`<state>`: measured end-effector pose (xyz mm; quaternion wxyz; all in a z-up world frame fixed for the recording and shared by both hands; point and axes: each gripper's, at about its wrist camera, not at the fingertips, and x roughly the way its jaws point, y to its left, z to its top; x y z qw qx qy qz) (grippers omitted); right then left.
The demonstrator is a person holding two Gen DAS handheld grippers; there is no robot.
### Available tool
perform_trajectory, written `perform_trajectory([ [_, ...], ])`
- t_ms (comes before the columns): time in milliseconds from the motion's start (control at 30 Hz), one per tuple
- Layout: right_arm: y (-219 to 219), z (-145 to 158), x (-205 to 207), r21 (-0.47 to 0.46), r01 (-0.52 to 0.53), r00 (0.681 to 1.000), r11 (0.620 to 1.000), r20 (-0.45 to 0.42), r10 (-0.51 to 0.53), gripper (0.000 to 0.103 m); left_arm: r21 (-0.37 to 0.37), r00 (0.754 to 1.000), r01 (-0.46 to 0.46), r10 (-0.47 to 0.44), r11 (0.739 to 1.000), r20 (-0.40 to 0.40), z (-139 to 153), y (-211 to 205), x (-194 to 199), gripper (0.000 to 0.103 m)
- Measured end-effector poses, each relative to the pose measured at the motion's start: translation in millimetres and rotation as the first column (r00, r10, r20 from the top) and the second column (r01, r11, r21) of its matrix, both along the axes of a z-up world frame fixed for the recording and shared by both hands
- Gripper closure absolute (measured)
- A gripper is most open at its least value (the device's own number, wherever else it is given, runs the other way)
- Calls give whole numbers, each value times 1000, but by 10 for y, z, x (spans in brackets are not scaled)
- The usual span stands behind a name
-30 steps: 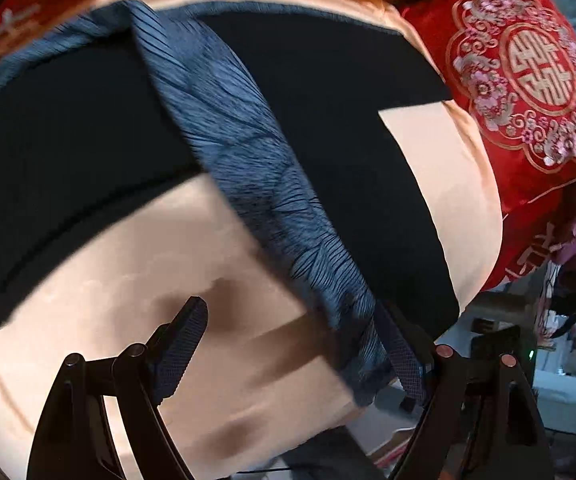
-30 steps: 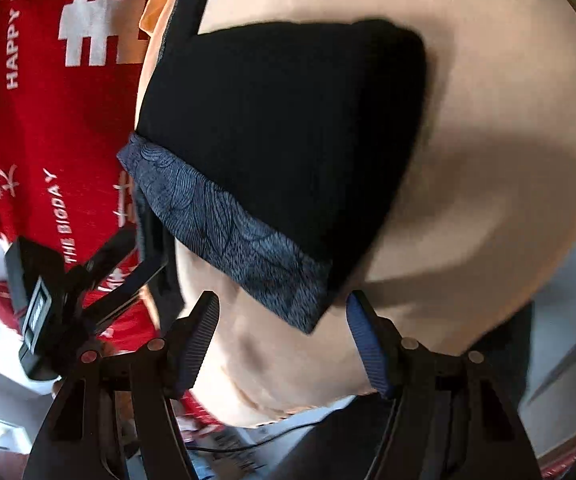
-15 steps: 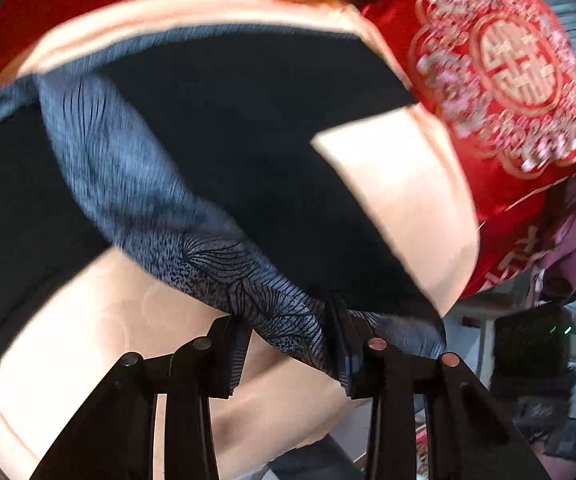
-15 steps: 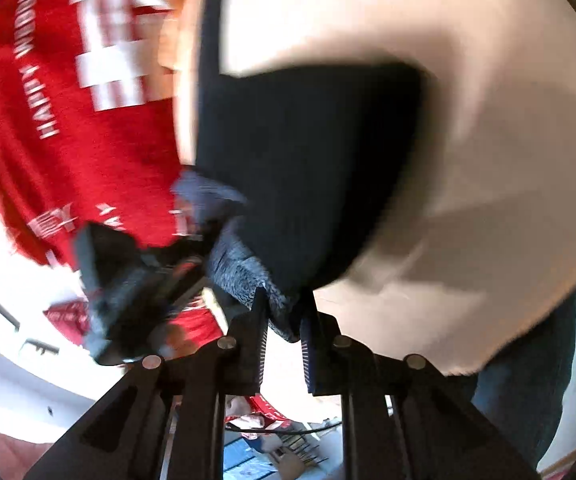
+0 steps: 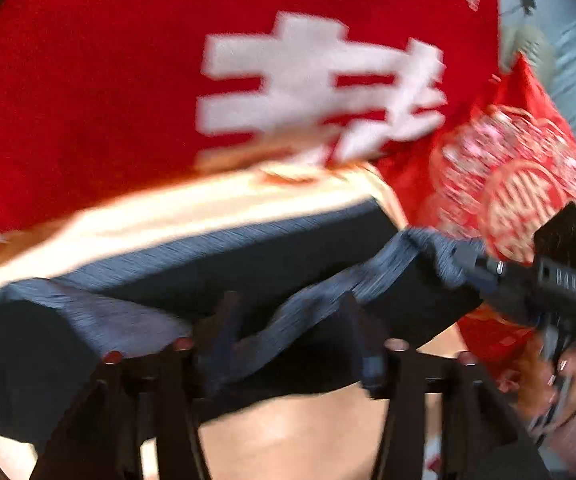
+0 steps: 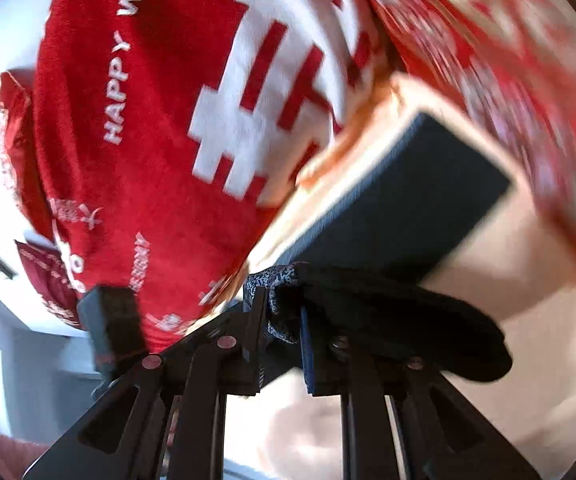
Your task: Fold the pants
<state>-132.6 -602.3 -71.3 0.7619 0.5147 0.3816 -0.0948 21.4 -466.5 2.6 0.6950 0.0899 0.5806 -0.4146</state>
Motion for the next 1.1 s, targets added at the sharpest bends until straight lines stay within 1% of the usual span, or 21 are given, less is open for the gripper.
perform_trajectory([
  [33, -87, -13, 79, -10, -2, 1000, 1000, -15, 2, 87, 11, 1000, -12, 12, 1000, 16, -5, 50, 29, 42],
  [100, -267, -68, 263, -47, -19, 998, 999, -61, 16, 87, 64, 998, -48, 45, 997, 44, -85, 190, 114, 42],
  [167, -347, -138, 416, -72, -46, 995, 996, -95, 39, 87, 129, 994, -101, 95, 987, 52, -239, 367, 209, 42],
  [267, -417, -254, 632, -122, -107, 983, 987, -162, 86, 87, 229, 983, -182, 172, 956, 62, -534, 627, 306, 42],
  [300, -431, -287, 674, -133, -117, 979, 984, -182, 92, 87, 266, 977, -213, 202, 940, 66, -652, 714, 348, 42],
  [333, -444, -340, 718, -150, -124, 973, 981, -213, 91, 83, 287, 973, -232, 222, 929, 67, -733, 775, 372, 42],
  [367, -474, -402, 754, -166, -125, 966, 978, -243, 83, 83, 304, 967, -253, 244, 919, 66, -808, 825, 398, 42],
  [400, -511, -460, 780, -171, -121, 961, 978, -268, 72, 82, 316, 963, -269, 263, 910, 61, -871, 859, 419, 42],
  [467, -544, -510, 792, -167, -113, 952, 979, -299, 58, 74, 321, 958, -284, 282, 903, 53, -944, 889, 449, 42],
  [500, -527, -464, 761, -173, -106, 956, 979, -287, 53, 67, 323, 957, -287, 286, 902, 51, -979, 880, 453, 42],
  [600, -342, -279, 603, -212, -128, 963, 969, -261, 70, 59, 335, 960, -277, 277, 900, 50, -1083, 820, 457, 42],
  [667, -199, -247, 457, -231, -135, 958, 964, -280, 67, 59, 347, 961, -270, 272, 898, 44, -1154, 790, 454, 42],
  [733, -83, -321, 265, -249, -126, 938, 960, -344, 33, 59, 350, 962, -269, 268, 898, 51, -1185, 767, 447, 42],
  [800, -49, -486, 132, -260, -105, 912, 960, -410, -11, 59, 348, 963, -267, 263, 899, 60, -1200, 756, 447, 42],
  [833, -72, -580, 83, -250, -73, 903, 966, -428, -42, 59, 346, 963, -267, 262, 900, 61, -1210, 752, 448, 42],
  [900, -159, -734, 8, -232, 17, 898, 972, -425, -117, 59, 342, 964, -263, 258, 902, 62, -1226, 728, 447, 42],
  [967, -218, -805, 6, -263, 64, 887, 963, -426, -176, 59, 342, 966, -258, 252, 904, 64, -1265, 695, 421, 42],
  [1000, -227, -805, 16, -276, 71, 889, 959, -419, -187, 61, 342, 966, -256, 250, 904, 63, -1270, 706, 418, 42],
  [1033, -222, -782, 53, -298, 70, 890, 952, -413, -195, 76, 344, 966, -257, 251, 903, 63, -1264, 686, 392, 42],
  [1067, -211, -730, 99, -328, 52, 889, 943, -415, -194, 84, 342, 965, -262, 256, 903, 65, -1248, 687, 398, 42],
  [1100, -195, -668, 129, -346, 40, 893, 937, -408, -189, 88, 334, 963, -270, 262, 903, 70, -1222, 686, 411, 42],
])
